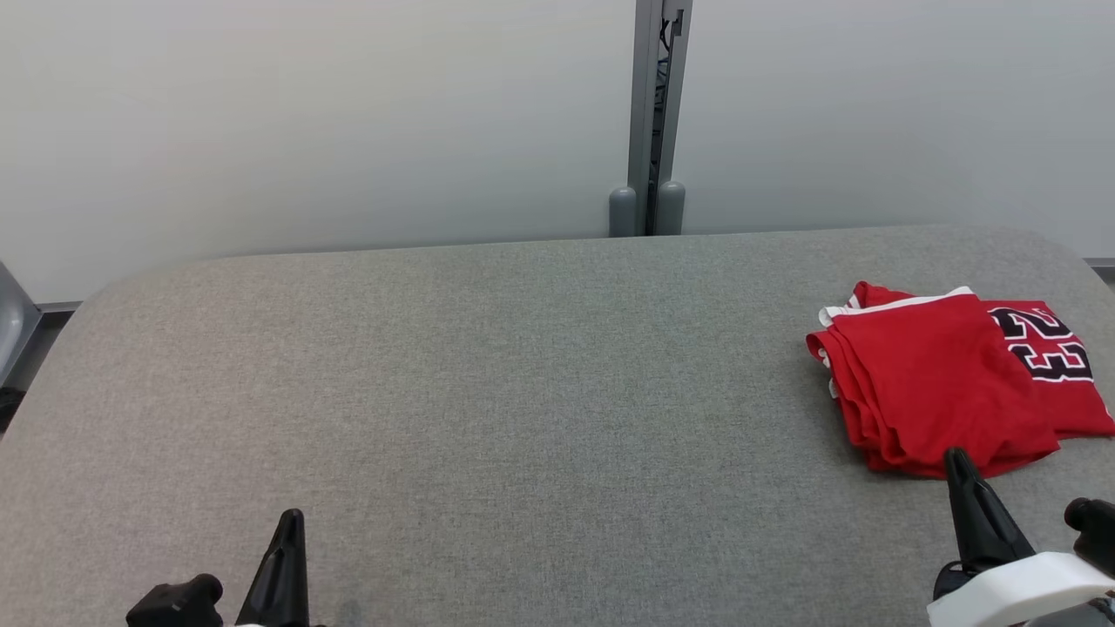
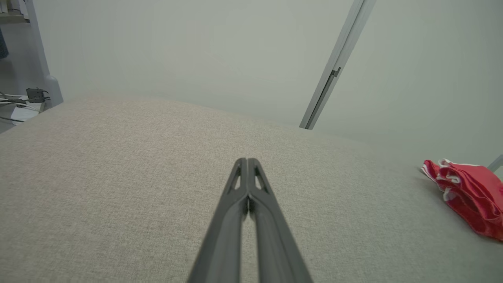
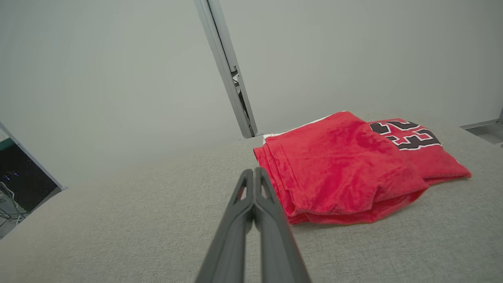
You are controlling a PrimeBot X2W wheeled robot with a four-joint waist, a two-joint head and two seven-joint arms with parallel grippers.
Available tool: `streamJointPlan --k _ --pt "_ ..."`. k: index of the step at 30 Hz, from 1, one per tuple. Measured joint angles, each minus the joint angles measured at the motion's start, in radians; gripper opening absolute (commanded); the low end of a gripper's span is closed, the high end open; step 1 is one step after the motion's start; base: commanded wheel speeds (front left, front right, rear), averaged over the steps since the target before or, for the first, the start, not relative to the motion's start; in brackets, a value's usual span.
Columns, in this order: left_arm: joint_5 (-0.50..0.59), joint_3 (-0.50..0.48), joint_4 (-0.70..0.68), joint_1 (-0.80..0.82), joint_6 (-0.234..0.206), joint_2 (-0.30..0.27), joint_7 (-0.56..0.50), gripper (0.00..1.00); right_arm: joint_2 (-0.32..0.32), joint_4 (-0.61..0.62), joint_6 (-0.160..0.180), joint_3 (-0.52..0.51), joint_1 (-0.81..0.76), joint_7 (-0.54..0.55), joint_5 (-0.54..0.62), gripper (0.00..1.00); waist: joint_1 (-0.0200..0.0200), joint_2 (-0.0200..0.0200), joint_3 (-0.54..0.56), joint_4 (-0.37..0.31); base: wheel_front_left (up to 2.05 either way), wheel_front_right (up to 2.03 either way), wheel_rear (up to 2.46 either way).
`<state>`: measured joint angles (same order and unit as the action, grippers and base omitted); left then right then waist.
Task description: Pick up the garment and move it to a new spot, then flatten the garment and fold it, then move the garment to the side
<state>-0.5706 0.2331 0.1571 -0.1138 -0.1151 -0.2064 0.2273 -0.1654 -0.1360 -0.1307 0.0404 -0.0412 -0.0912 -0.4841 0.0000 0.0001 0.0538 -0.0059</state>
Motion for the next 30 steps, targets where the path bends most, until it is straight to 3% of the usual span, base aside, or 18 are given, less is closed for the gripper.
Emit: streamJointPlan --k 30 --pt "-0.386 -0.120 0.036 0.075 0.089 0.055 -0.122 0.00 0.041 -0.039 0.000 -0.057 0.053 0.073 -0.413 0.00 0.0000 0.0000 -0.014 0.002 0.00 0.00 0.00"
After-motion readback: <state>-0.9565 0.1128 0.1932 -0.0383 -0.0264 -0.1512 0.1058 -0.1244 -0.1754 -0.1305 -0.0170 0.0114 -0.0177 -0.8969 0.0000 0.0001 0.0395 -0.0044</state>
